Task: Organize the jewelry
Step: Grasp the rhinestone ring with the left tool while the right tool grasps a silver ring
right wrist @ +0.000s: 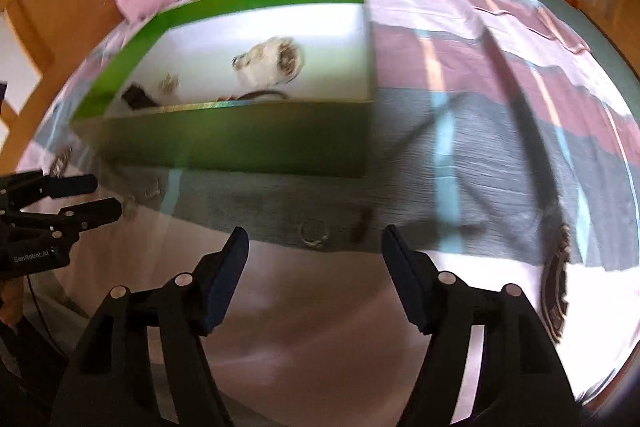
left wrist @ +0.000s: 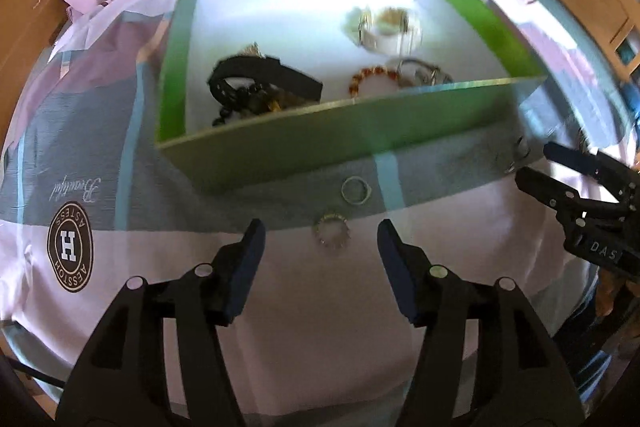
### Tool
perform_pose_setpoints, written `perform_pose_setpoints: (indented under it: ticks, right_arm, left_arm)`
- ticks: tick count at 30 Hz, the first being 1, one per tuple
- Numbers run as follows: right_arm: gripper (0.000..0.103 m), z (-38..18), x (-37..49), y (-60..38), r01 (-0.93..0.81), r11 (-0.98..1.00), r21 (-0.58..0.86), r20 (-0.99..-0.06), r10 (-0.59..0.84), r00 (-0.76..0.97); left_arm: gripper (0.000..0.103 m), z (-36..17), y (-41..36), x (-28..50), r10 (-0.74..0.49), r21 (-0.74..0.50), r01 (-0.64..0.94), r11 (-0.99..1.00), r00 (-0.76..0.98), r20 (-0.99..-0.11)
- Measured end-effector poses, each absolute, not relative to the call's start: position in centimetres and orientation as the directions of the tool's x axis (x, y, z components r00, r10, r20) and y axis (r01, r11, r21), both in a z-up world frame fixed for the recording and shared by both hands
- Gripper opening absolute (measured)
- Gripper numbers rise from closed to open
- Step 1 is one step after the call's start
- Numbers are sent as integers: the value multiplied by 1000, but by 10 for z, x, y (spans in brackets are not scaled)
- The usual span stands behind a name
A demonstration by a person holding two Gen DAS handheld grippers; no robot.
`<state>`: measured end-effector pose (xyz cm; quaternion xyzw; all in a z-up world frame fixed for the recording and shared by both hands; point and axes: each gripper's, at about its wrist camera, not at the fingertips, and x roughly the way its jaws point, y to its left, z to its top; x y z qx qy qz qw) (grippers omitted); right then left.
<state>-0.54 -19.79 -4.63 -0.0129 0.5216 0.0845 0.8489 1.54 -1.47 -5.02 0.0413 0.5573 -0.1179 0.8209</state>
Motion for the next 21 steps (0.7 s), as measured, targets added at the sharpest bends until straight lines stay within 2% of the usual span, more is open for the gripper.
perform_pose_setpoints:
  ticks: [3,7,13,21]
  right_arm:
    - [68,-55,-1,-186,-202,976,84,-900,162,405]
    - [68,-52,-11,-169,-304,936,177,-887,285,363]
    - [68,-52,-17,-172,-294,947,131,-893,241,379]
    - [68,-65,-1,-177,-207,975,86,-907,163,389]
  left_arm:
    - [60,-60,-15,18,-120,-42,237,971,325,-938]
    - [63,-65,-11,20,-103,-33,222,974,310,-945]
    - [64,-63,-10,21,-107,-32,227,973,323,-940]
    - [54,-70,-19,21,-86,-9,234,972,322,-943]
